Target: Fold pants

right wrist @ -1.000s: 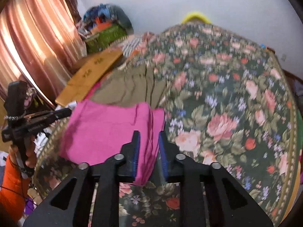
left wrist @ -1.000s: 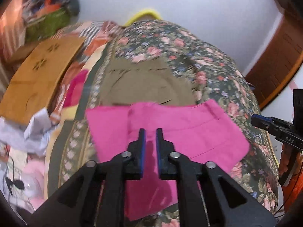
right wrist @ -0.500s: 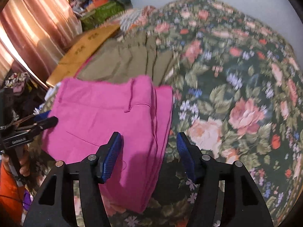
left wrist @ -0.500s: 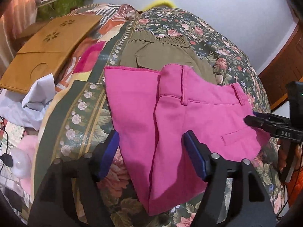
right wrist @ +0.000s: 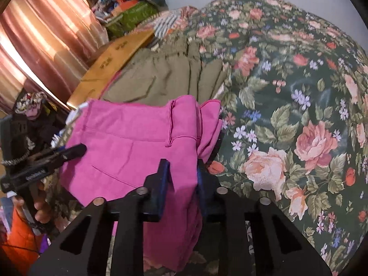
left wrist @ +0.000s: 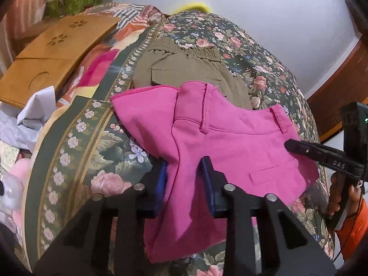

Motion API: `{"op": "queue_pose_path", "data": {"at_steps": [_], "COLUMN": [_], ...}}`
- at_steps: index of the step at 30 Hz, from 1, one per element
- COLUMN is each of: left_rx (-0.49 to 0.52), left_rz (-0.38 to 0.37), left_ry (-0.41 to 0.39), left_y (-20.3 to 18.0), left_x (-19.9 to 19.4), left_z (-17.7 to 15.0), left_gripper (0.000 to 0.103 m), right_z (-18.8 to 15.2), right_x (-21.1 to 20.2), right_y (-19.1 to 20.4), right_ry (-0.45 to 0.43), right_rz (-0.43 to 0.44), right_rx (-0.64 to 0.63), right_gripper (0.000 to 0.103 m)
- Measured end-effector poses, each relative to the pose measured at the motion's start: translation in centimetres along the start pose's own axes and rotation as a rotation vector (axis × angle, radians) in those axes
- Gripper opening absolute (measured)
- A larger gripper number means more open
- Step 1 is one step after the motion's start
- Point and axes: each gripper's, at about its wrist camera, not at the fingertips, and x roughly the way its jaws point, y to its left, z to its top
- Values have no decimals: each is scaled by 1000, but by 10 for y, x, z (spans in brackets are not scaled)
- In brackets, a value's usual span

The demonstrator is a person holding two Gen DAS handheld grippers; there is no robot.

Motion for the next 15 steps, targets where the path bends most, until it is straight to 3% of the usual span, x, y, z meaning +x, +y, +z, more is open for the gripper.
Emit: {"op": "queue_pose_path", "data": {"at_steps": [6, 15], "left_rx": [44, 96], "left_rz": [-2, -9], "left_ry": [-33, -149], "left_y": [-12, -20], "left_x": [-24, -71], "left_z": [0, 33], "left_gripper": [18, 17], "right_z": [2, 20], "right_x": [-20, -53], "right_y": [15, 37], "right_ry": [-47, -152], "right_rz": [14, 47], "right_rx": [-35, -76], "right_gripper": [13, 13]}}
